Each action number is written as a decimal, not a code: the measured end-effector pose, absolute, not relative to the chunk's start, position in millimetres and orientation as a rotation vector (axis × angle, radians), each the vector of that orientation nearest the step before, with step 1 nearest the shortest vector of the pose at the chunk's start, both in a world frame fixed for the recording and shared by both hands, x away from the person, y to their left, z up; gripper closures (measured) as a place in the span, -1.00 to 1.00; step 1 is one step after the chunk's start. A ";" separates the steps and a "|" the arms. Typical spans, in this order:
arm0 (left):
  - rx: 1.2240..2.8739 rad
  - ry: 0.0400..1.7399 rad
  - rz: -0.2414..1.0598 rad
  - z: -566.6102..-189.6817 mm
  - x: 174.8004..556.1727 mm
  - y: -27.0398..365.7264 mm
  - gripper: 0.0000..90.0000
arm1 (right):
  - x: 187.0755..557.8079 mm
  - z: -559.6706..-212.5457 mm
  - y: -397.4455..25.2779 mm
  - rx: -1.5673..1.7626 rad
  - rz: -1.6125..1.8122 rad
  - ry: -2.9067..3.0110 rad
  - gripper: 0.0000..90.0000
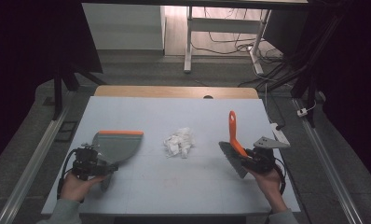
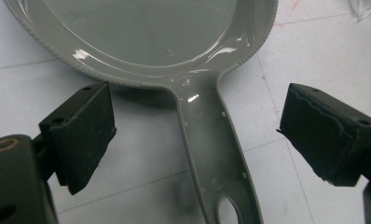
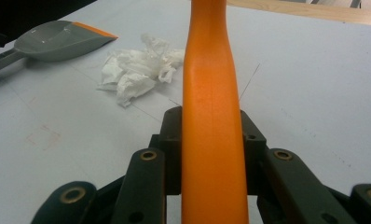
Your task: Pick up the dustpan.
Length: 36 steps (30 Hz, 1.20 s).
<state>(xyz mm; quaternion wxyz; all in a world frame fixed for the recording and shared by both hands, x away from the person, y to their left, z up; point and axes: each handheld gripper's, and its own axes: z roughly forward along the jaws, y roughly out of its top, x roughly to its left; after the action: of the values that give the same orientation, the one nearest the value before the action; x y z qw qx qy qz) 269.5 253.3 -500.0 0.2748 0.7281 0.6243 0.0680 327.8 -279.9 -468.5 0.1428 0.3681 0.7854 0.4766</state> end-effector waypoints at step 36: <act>1.891 1.757 0.139 -526.4 279.1 251.8 -0.32 | 327.4 -470.2 -275.9 1.049 1.347 2.278 0.55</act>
<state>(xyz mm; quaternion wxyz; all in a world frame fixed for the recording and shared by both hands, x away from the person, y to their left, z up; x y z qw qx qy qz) 279.1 251.8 -526.4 0.2746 0.7035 0.6535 0.0518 327.4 -275.9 -470.2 0.1468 0.3644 0.7916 0.4679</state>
